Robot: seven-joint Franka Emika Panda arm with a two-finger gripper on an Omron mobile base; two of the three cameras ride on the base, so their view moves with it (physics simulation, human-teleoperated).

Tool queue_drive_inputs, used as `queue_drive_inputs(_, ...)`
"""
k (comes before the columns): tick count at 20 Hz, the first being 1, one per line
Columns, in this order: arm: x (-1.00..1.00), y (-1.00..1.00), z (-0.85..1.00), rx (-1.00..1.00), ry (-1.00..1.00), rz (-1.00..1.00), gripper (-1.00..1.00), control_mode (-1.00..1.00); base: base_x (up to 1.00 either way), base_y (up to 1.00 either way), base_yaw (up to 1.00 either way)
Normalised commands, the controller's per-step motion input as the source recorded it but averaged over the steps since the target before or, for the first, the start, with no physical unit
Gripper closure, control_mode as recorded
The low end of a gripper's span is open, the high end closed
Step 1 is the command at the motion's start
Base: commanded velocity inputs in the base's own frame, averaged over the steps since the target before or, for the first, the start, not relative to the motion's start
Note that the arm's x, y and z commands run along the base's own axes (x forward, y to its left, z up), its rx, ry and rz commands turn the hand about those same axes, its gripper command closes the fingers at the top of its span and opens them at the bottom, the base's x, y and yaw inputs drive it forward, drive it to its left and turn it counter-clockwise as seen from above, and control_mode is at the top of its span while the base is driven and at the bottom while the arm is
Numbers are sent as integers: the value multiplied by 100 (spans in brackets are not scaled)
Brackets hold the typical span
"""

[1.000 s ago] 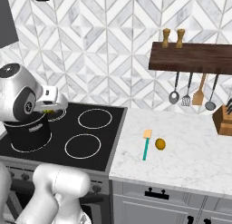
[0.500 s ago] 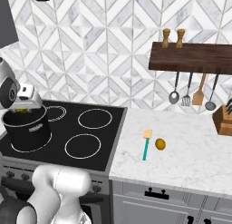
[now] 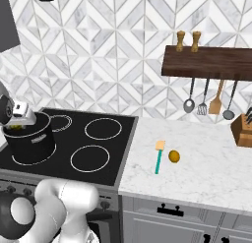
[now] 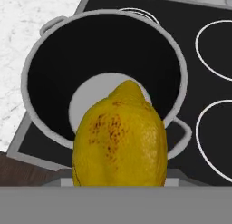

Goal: Put the lemon and lemon in the pot. Retrieve the spatula and lightly stir the vegetables in the pot.

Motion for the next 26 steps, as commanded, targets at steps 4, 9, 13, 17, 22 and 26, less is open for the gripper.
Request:
queue_drive_inputs(4,62,45,-21,0,0,0,100,-100,0,0,0)
queue_drive_inputs(9,50,26,-28,-1,4,0,100,-100,0,0,0)
queue_drive_inputs(13,30,1,-46,-5,7,0,100,-100,0,0,0)
queue_drive_inputs(17,28,1,-41,-5,3,0,100,-100,0,0,0)
queue_drive_inputs(22,26,9,-31,-2,2,0,100,-100,0,0,0)
queue_drive_inputs(26,24,11,-31,-2,3,0,100,-100,0,0,0)
